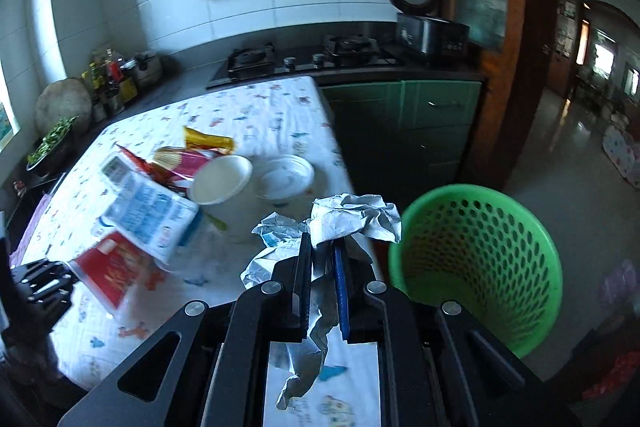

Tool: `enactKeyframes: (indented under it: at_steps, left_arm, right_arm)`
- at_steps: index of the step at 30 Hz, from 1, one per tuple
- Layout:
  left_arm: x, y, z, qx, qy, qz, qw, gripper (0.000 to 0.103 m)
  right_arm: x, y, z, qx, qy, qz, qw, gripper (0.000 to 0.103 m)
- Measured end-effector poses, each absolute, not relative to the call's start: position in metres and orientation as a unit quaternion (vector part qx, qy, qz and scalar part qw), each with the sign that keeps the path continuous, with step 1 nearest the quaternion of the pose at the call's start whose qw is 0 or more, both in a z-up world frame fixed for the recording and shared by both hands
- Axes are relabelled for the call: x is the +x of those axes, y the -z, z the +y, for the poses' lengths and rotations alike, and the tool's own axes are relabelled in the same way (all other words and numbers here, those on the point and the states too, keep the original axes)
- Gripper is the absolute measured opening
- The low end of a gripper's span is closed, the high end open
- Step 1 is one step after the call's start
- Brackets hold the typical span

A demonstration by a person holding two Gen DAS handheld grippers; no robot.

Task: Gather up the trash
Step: 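Carry the foil with the right gripper while the left gripper grasps the red cup, then open the right gripper over the green basket while the left carries the red cup there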

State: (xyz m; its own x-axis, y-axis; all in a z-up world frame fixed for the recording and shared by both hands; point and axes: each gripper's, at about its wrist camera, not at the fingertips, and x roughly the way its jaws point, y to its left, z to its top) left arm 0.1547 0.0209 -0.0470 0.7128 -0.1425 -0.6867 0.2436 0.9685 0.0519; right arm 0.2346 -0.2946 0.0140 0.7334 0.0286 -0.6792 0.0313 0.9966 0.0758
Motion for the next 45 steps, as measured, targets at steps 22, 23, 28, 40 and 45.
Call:
enactKeyframes:
  at_steps: [22, 23, 28, 40, 45]
  left_arm:
    - [0.13, -0.017, -0.024, 0.06, 0.199, 0.344, 0.916, 0.004]
    - [0.133, -0.02, -0.036, 0.059, 0.212, 0.342, 0.913, 0.004]
    - [0.16, -0.032, -0.105, 0.081, 0.264, 0.324, 0.905, 0.004]
    - [0.208, -0.013, -0.22, 0.104, 0.331, 0.338, 0.875, 0.004]
    - [0.228, -0.003, -0.262, 0.11, 0.359, 0.347, 0.859, 0.004]
  right_arm:
    - [0.295, 0.079, -0.447, 0.092, 0.113, 0.425, 0.893, 0.017]
    - [0.298, 0.082, -0.452, 0.094, 0.113, 0.424, 0.894, 0.021]
    - [0.309, 0.092, -0.47, 0.092, 0.115, 0.416, 0.897, 0.039]
    - [0.273, 0.088, -0.508, 0.119, 0.113, 0.38, 0.91, 0.052]
    - [0.257, 0.082, -0.518, 0.127, 0.12, 0.369, 0.913, 0.056]
